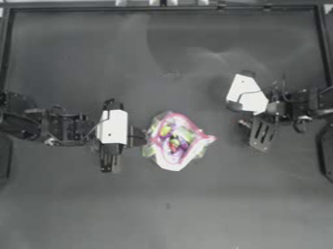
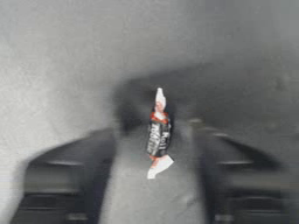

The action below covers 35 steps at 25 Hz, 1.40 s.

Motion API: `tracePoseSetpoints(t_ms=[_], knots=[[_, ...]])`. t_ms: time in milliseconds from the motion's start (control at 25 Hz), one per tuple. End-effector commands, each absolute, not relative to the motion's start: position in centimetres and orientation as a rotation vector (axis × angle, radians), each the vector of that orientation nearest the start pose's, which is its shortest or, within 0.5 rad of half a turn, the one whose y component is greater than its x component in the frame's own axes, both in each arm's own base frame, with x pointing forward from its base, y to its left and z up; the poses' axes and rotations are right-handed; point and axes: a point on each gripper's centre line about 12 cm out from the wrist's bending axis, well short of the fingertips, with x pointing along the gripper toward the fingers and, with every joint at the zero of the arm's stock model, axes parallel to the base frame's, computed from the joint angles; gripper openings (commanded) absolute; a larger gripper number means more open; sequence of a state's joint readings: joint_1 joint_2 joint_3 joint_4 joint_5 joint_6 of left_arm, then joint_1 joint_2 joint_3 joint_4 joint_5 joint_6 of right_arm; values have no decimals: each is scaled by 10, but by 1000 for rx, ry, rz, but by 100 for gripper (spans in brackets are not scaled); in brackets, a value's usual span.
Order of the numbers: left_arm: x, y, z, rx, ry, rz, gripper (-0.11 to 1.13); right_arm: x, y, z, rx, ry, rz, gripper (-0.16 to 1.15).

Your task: Put candy in bag

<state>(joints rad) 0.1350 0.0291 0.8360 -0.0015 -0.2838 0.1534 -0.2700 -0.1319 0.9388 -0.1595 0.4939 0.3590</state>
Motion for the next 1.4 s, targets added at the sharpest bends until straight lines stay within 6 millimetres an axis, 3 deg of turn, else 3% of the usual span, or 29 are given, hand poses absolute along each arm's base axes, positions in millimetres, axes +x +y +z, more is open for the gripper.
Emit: tracePoseSetpoints(t_ms=[40, 280, 720, 1040, 1400], knots=[[364, 50, 142, 109, 556, 93, 4, 253, -79, 109, 307, 1230, -434, 59], [364, 50, 142, 108, 555, 93, 4, 253, -79, 101, 309, 1265, -436, 45], [364, 50, 142, 108, 557, 93, 4, 257, -76, 115, 296, 1258, -430, 44], [364, 50, 142, 108, 557, 93, 4, 256, -76, 156, 258, 1182, -433, 44], [365, 50, 143, 108, 554, 92, 4, 267, -61, 225, 195, 1003, -377, 44]])
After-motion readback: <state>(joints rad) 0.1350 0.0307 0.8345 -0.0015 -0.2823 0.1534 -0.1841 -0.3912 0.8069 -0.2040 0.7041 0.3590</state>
